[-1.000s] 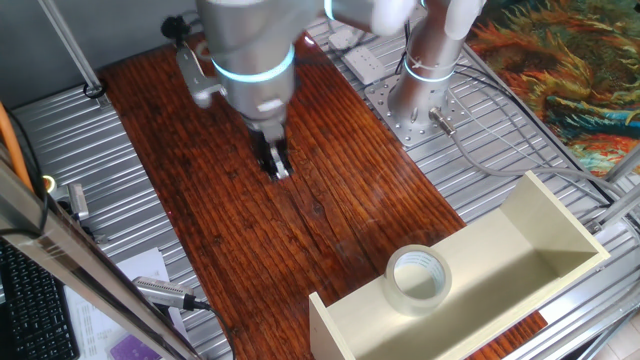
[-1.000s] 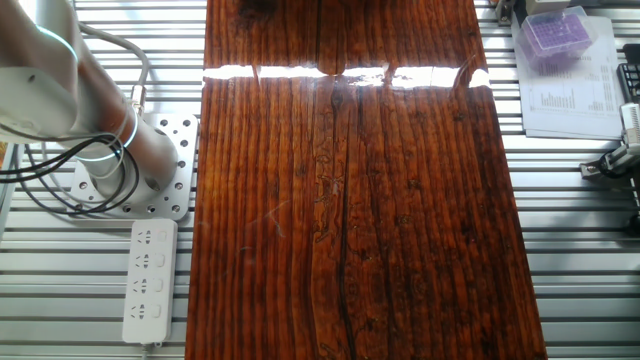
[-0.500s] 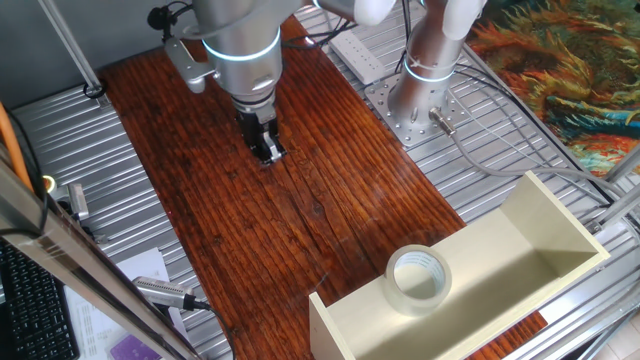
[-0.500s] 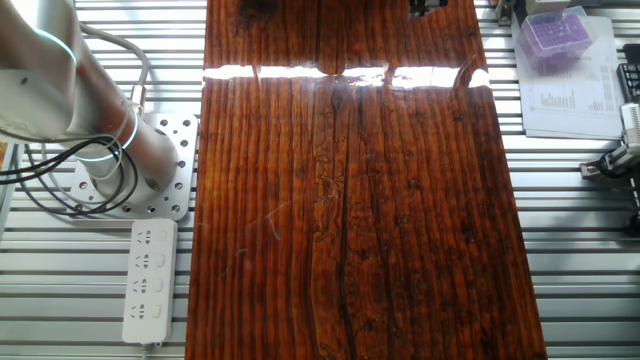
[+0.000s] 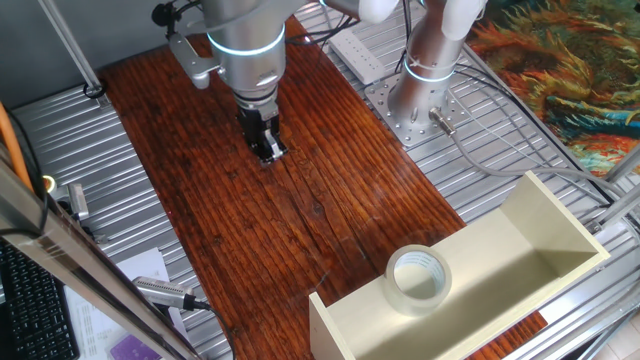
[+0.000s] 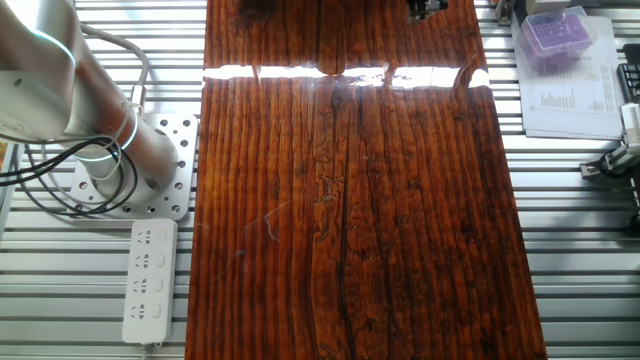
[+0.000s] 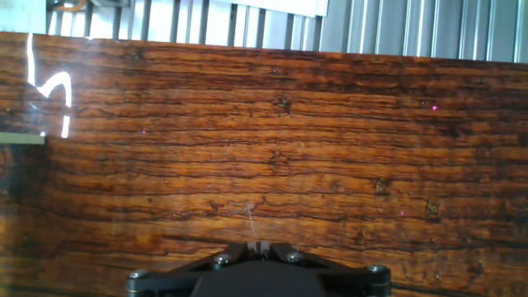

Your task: Put the object on the shelf

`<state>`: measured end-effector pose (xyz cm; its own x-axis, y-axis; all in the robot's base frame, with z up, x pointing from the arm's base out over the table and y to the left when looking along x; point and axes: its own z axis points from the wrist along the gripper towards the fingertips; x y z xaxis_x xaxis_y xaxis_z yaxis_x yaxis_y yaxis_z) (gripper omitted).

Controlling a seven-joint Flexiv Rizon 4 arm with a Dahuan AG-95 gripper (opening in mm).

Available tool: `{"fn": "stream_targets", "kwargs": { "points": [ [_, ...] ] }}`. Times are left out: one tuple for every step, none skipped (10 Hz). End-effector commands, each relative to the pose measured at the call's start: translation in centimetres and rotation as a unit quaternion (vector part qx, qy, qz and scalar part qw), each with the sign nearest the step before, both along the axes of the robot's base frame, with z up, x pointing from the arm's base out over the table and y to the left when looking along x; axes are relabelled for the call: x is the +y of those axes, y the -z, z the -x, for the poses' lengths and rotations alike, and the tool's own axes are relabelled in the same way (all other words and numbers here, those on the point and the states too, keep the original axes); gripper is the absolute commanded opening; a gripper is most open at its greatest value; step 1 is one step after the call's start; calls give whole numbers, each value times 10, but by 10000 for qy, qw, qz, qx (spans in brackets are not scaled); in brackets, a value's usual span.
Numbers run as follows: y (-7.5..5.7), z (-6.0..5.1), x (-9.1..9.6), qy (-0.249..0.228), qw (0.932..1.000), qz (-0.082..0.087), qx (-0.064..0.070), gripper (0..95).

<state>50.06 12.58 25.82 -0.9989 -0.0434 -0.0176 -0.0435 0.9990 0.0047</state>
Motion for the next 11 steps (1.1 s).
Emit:
{"fn": "stream_targets", "kwargs": {
  "points": [
    [2,-3,-42,522,9984,17,205,0],
    [4,-6,-62,425,9985,14,333,0],
    [5,-6,-76,376,9982,-49,463,0],
    [7,-6,-96,194,9980,-110,600,0],
    [7,-4,-112,86,9980,-111,614,0],
    [6,-3,-126,-16,9980,-111,627,0],
    [6,-2,-133,-72,9980,-111,620,0],
    [5,-1,-142,-56,9985,-104,530,0],
    [5,-1,-144,-19,9992,-24,405,0],
    [5,-2,-145,20,9993,46,367,0],
    [6,-2,-147,69,9992,61,392,0]
  ]
}}
